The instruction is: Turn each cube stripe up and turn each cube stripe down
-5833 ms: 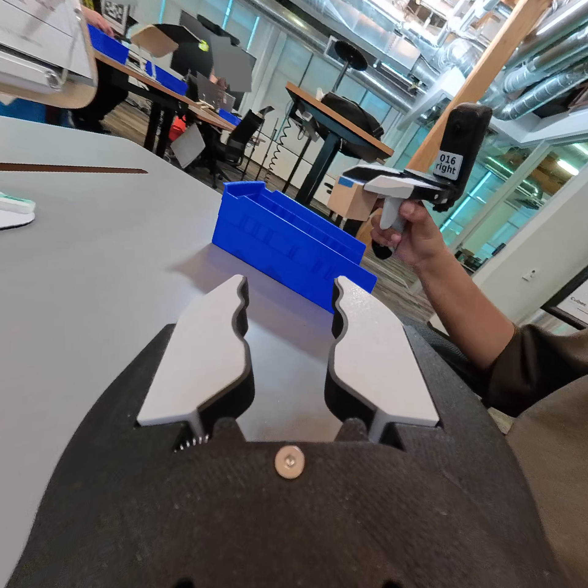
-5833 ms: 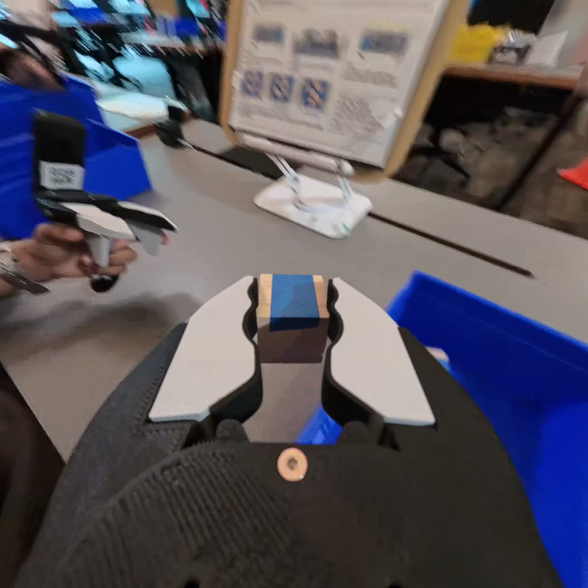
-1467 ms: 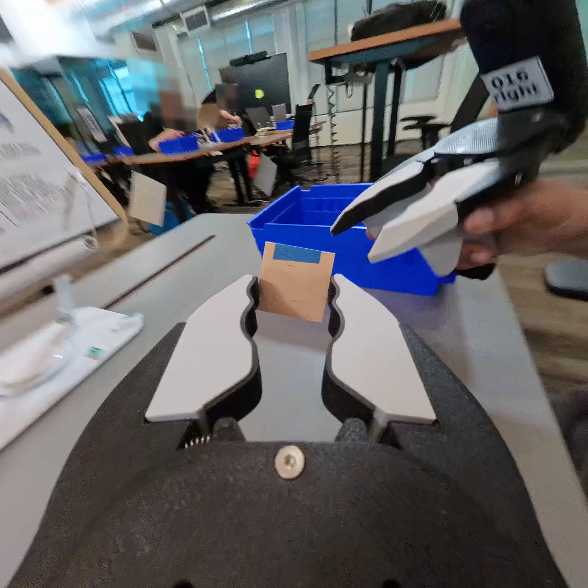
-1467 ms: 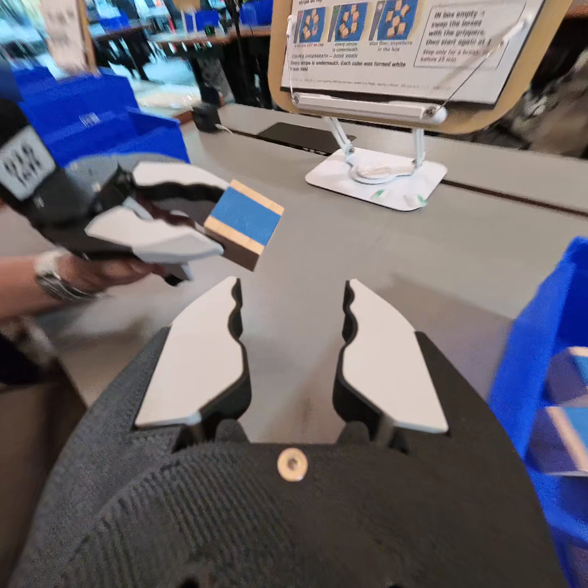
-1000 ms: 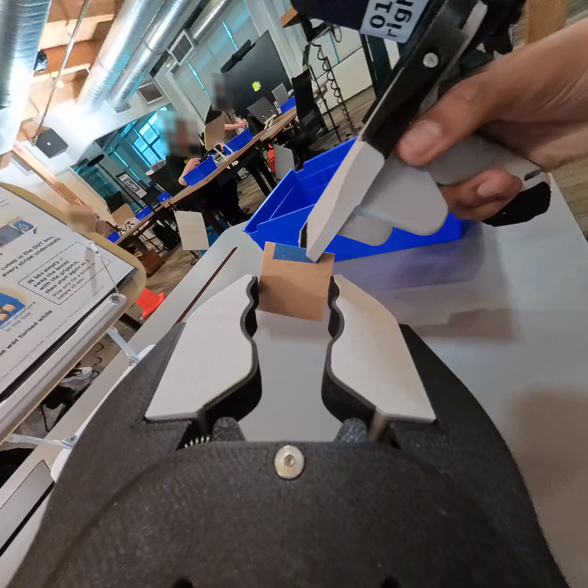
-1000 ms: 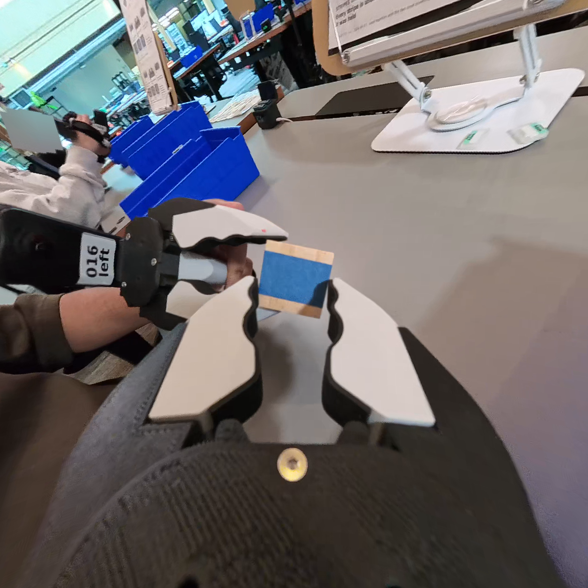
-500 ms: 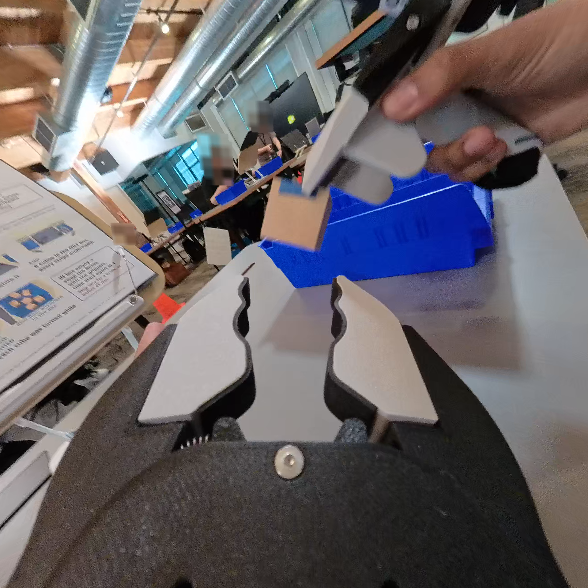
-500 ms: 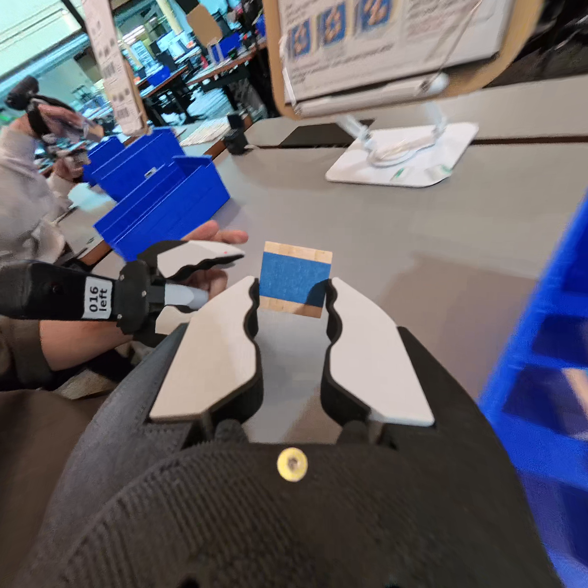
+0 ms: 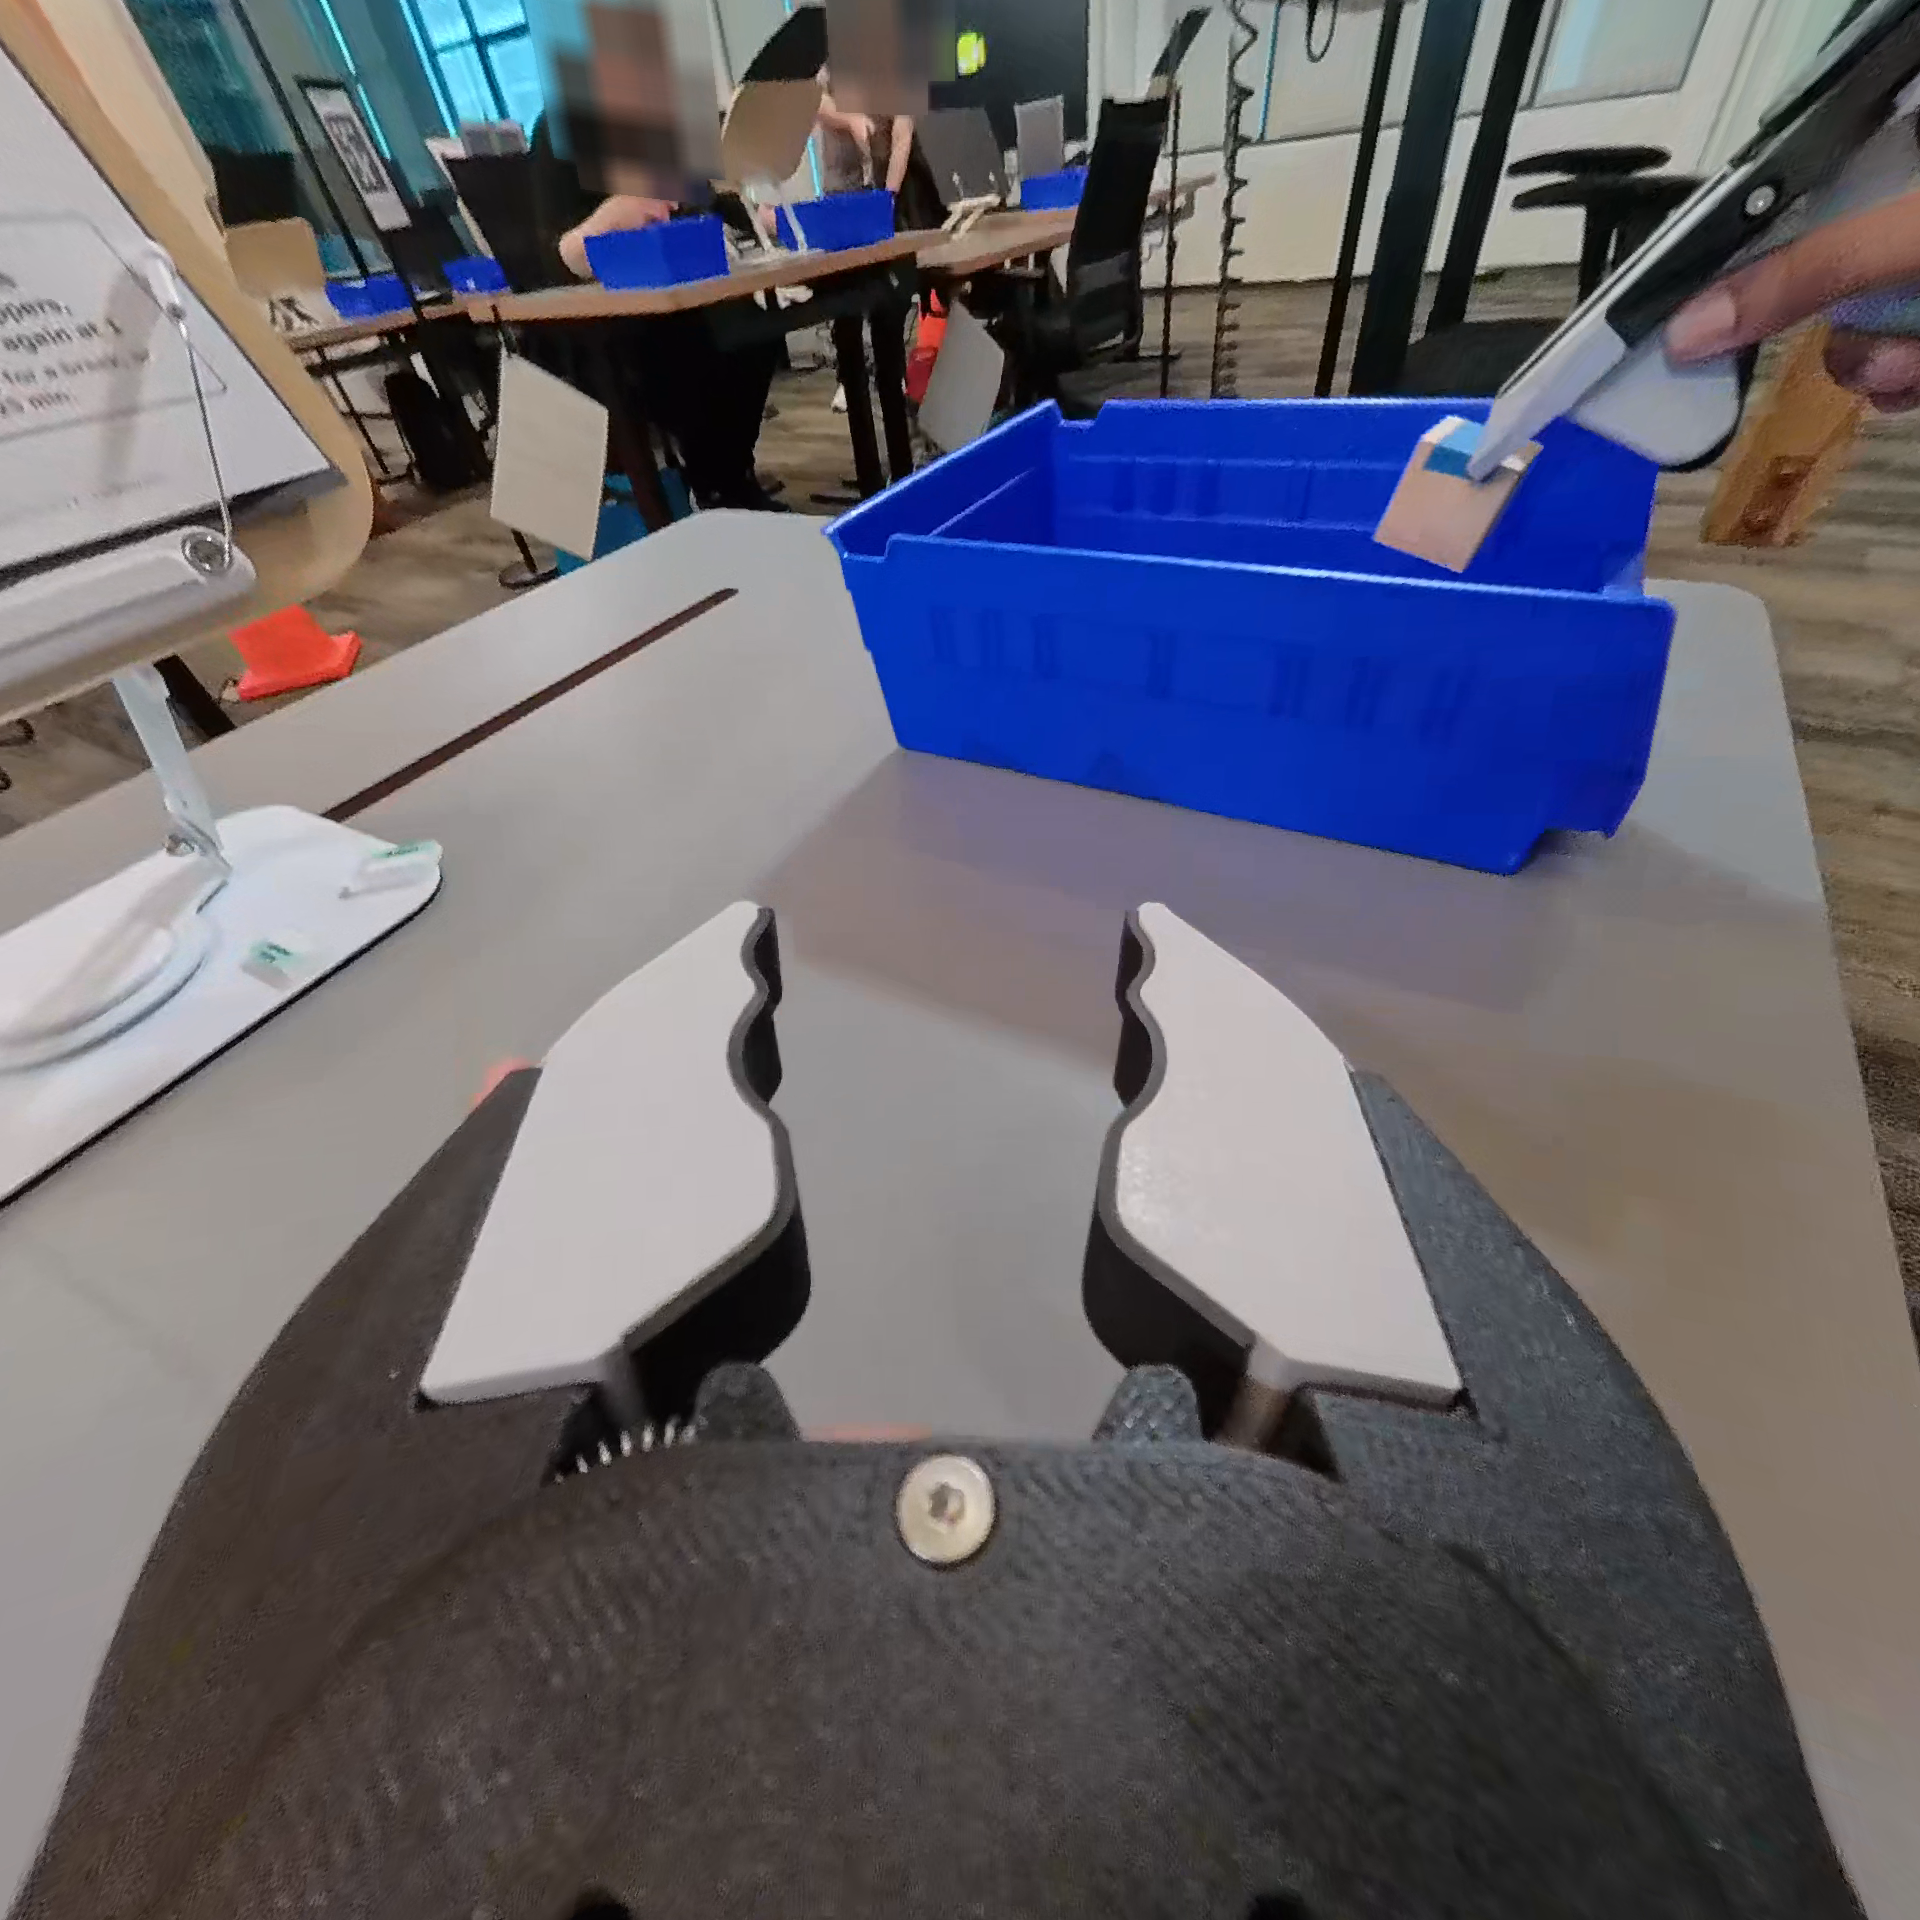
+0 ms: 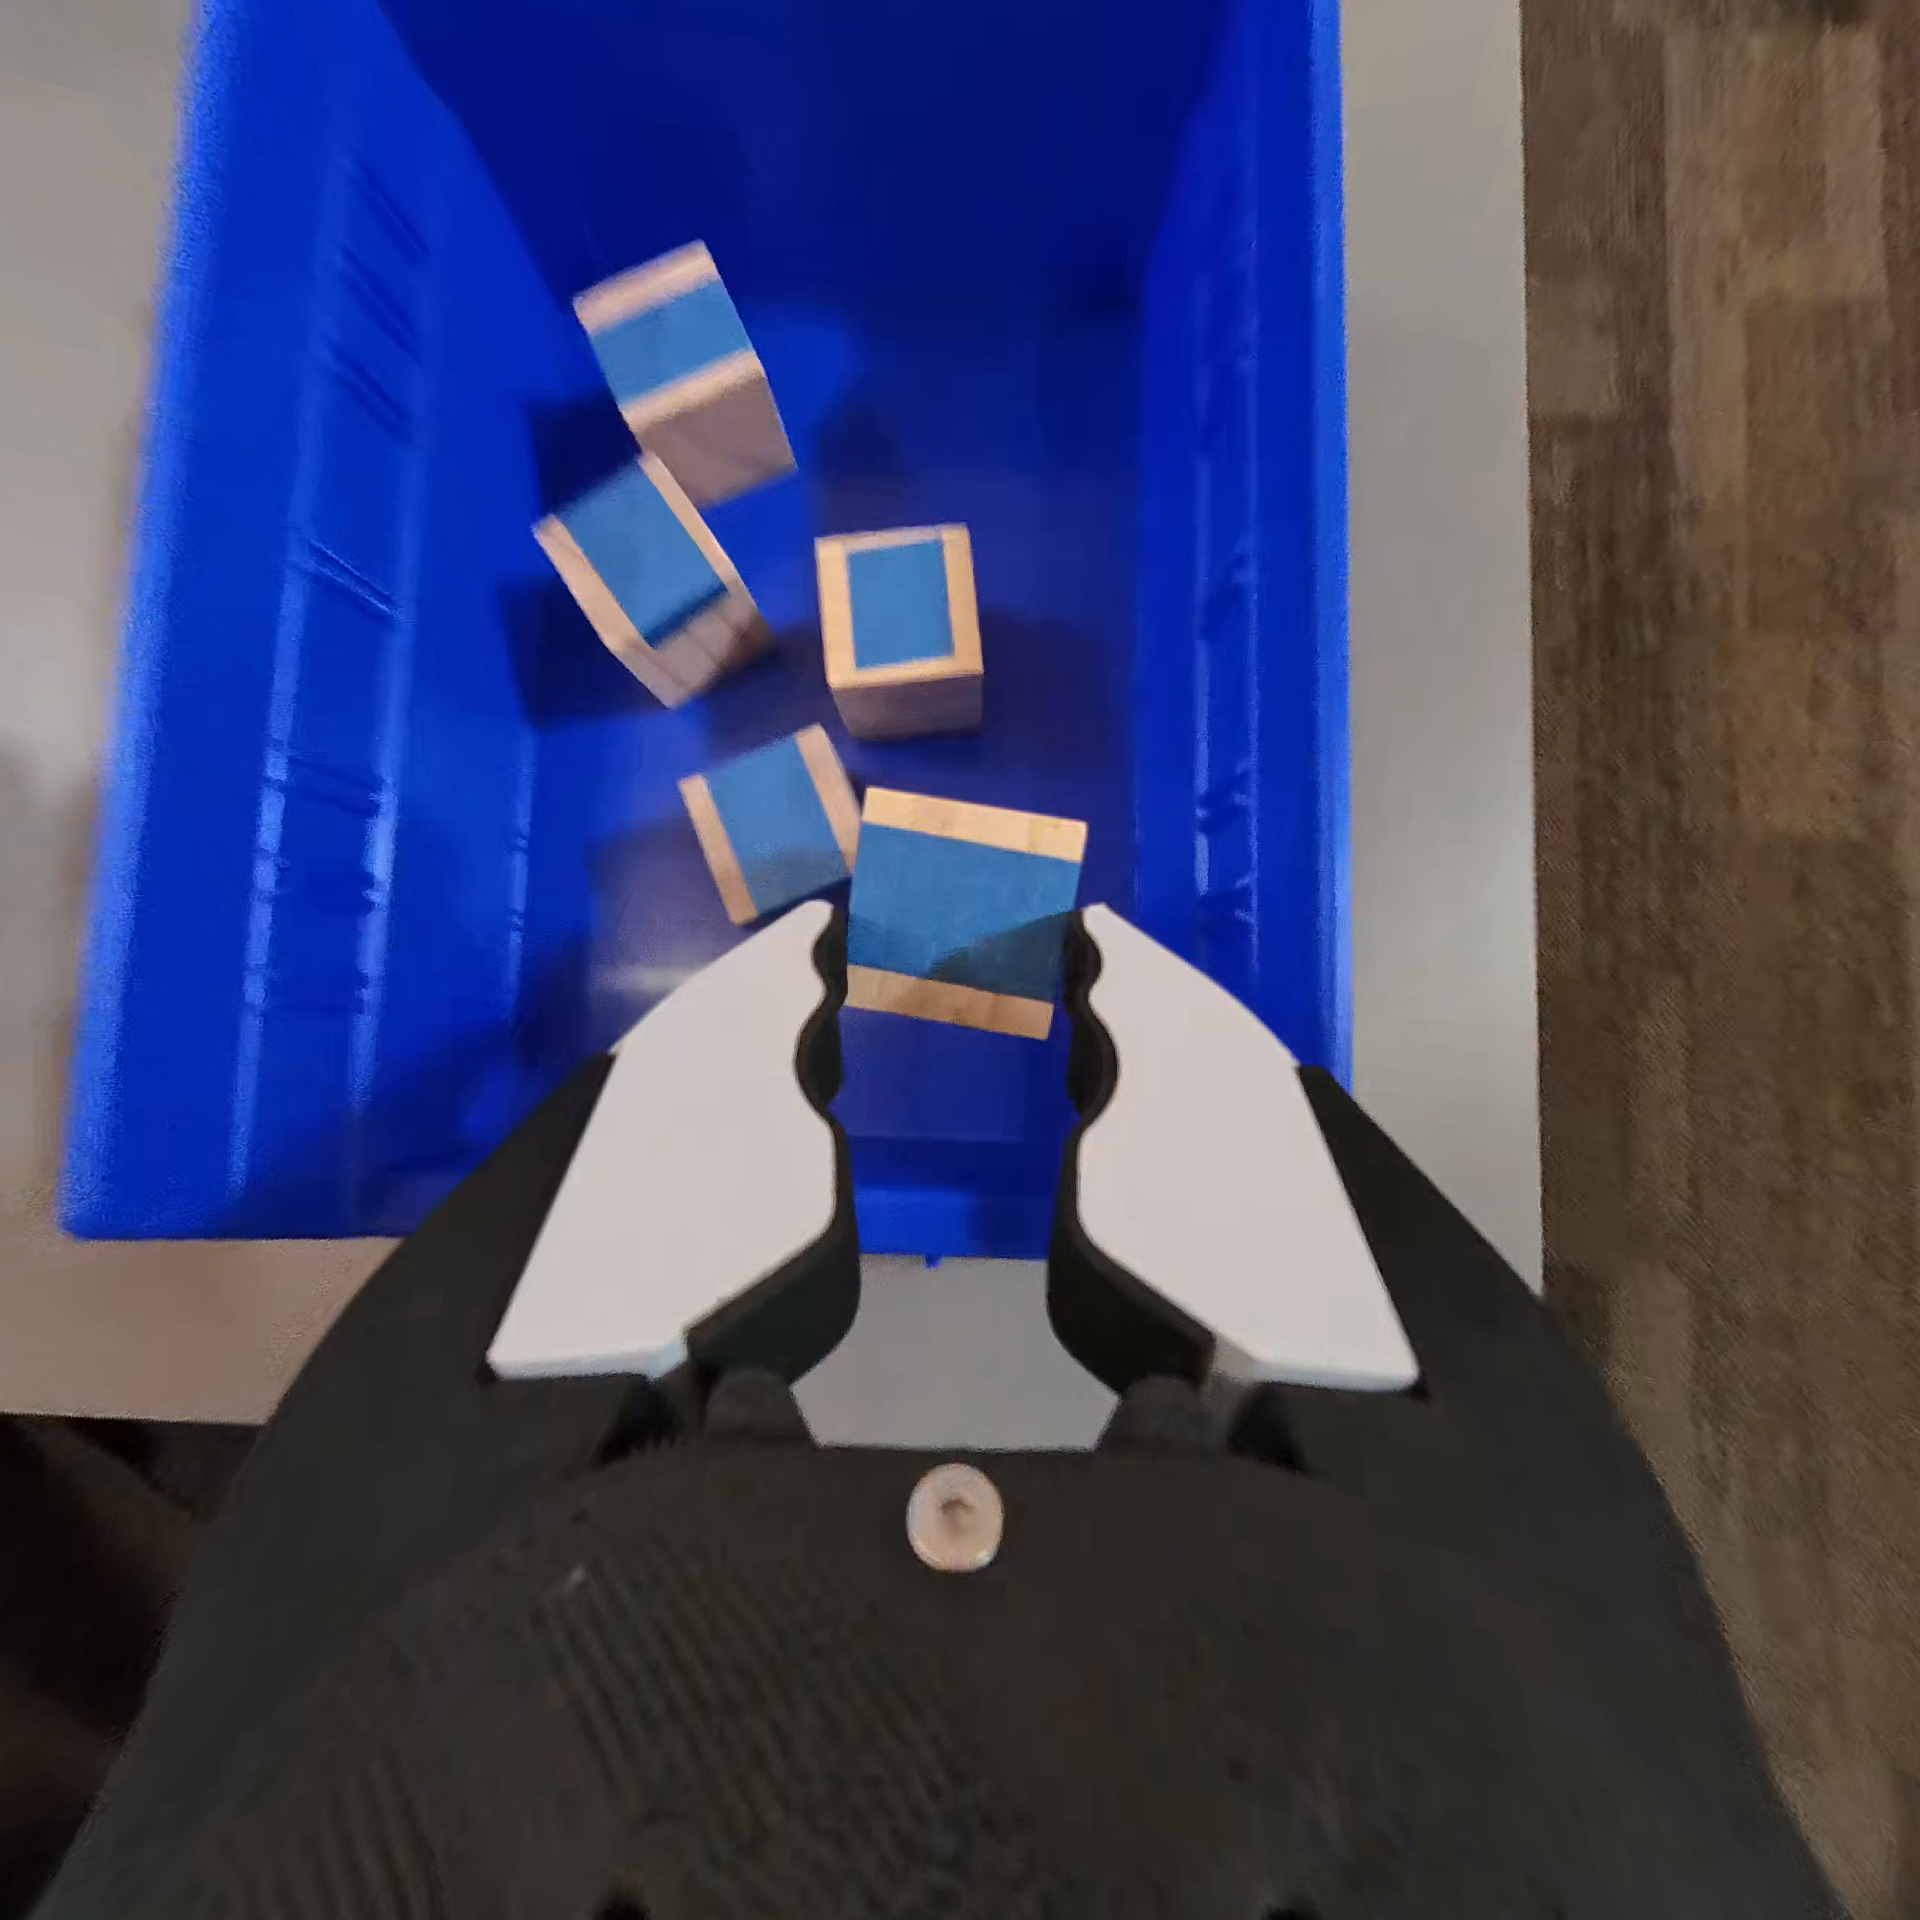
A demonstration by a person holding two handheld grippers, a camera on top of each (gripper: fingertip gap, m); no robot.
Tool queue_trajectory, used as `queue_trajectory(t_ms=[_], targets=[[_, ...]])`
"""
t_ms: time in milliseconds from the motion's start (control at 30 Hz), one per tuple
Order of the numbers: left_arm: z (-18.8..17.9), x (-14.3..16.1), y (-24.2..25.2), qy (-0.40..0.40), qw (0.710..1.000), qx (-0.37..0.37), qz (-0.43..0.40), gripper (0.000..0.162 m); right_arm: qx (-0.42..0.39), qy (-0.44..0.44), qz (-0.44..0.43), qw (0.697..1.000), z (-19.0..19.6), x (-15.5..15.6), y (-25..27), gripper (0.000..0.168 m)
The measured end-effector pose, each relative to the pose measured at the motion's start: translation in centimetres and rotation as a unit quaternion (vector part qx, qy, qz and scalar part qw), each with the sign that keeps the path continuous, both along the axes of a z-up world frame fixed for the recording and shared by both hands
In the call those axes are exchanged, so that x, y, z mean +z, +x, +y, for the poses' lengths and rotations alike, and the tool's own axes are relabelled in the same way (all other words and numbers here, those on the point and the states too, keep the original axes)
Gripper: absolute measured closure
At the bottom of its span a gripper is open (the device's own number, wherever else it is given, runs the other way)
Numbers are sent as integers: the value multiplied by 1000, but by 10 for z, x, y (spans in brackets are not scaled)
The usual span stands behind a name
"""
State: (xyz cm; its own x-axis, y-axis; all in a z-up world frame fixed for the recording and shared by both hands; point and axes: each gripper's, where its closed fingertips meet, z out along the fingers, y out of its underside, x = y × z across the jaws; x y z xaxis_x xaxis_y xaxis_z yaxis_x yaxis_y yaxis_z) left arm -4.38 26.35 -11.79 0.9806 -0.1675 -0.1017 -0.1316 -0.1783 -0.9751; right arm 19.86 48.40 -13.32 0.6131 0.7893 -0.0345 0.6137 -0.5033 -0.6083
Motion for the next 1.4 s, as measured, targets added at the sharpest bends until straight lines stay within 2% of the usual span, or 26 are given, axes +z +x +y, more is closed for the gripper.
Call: queue_trajectory(t_ms=[133,267,433,567,667,767,867,933,1000,1067,1233,1300,1400], targets=[[1,0,-2,1,1000,1,-2,101,-5,-12,-74,997,0,-29,6,127],[0,-2,-3,-1,1000,2,5,101,-7,-42,-102,994,0,-51,11,126],[1,0,-7,3,1000,8,-2,101,-11,-58,-85,995,0,-54,12,126],[0,7,-12,17,1000,17,-20,104,-5,-63,-69,996,-2,-46,11,113],[-1,16,-20,32,999,29,-32,105,4,-39,-28,999,-3,-19,3,114],[-5,29,-35,47,996,50,-60,105,56,36,95,993,-15,43,-32,116],[-9,46,-59,54,983,65,-165,105,139,97,213,962,-54,97,-81,113],[-15,57,-80,58,966,76,-239,101,206,109,259,937,-93,109,-119,113],[-26,71,-109,75,959,106,-252,99,270,102,283,914,-139,103,-158,113],[-47,86,-149,93,957,169,-216,99,321,87,288,898,-184,81,-193,115],[-135,127,-264,102,928,326,-152,96,407,20,202,891,-272,-12,-239,107],[-176,125,-302,66,923,353,-136,115,444,6,168,880,-295,-29,-242,104],[-238,106,-357,21,903,407,-136,119,461,52,162,871,-300,-28,-246,107]])
